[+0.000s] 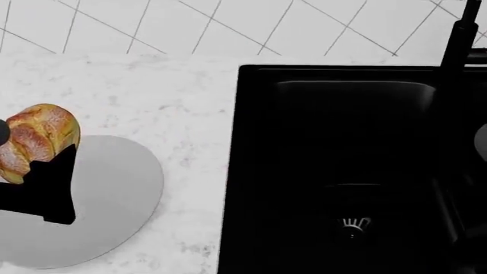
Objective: Place the pastries on the plates.
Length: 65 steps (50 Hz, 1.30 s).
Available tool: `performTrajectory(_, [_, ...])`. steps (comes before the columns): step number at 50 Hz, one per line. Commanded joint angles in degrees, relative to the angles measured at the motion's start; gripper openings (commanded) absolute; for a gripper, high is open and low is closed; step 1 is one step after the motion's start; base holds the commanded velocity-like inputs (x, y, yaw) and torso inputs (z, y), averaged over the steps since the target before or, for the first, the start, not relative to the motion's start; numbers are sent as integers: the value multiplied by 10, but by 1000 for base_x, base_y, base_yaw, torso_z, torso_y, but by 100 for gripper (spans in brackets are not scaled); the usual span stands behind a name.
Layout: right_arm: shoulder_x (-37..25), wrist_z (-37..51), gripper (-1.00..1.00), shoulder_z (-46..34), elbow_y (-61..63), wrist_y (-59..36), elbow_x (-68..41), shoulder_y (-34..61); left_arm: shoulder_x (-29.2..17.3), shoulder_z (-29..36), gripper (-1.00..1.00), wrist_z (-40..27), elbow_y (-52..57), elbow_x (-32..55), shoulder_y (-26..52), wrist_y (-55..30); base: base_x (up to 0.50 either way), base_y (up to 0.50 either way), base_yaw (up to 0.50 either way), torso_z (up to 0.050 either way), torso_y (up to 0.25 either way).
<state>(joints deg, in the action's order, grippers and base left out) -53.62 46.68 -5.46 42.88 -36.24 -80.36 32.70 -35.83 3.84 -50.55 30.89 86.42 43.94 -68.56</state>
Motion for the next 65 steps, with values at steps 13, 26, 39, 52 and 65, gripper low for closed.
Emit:
performTrajectory(13, [3, -2, 100, -4, -1, 1, 6, -6, -4, 5, -100, -3, -4, 5, -7, 16, -1, 500, 0, 0, 0])
performTrajectory(26, [8, 4, 100, -10, -13, -3, -10, -2, 14, 40, -100, 26, -38, -31, 23, 12, 0, 269, 0, 0, 0])
performTrajectory(39, [14, 11, 100, -5, -20, 5, -3, -3, 73, 185, -100, 168, -155, -185, 122, 23, 0, 0, 0, 0, 0])
performTrajectory(52, [26, 1, 100, -19, -42, 4, 20, -5, 133, 292, -100, 249, -216, -264, 127, 62, 0, 0, 0, 0, 1])
performTrajectory(65, [16, 12, 100, -3, -27, 14, 12, -32, 128, 310, -100, 251, -199, -262, 97, 64, 0, 0, 0, 0, 0])
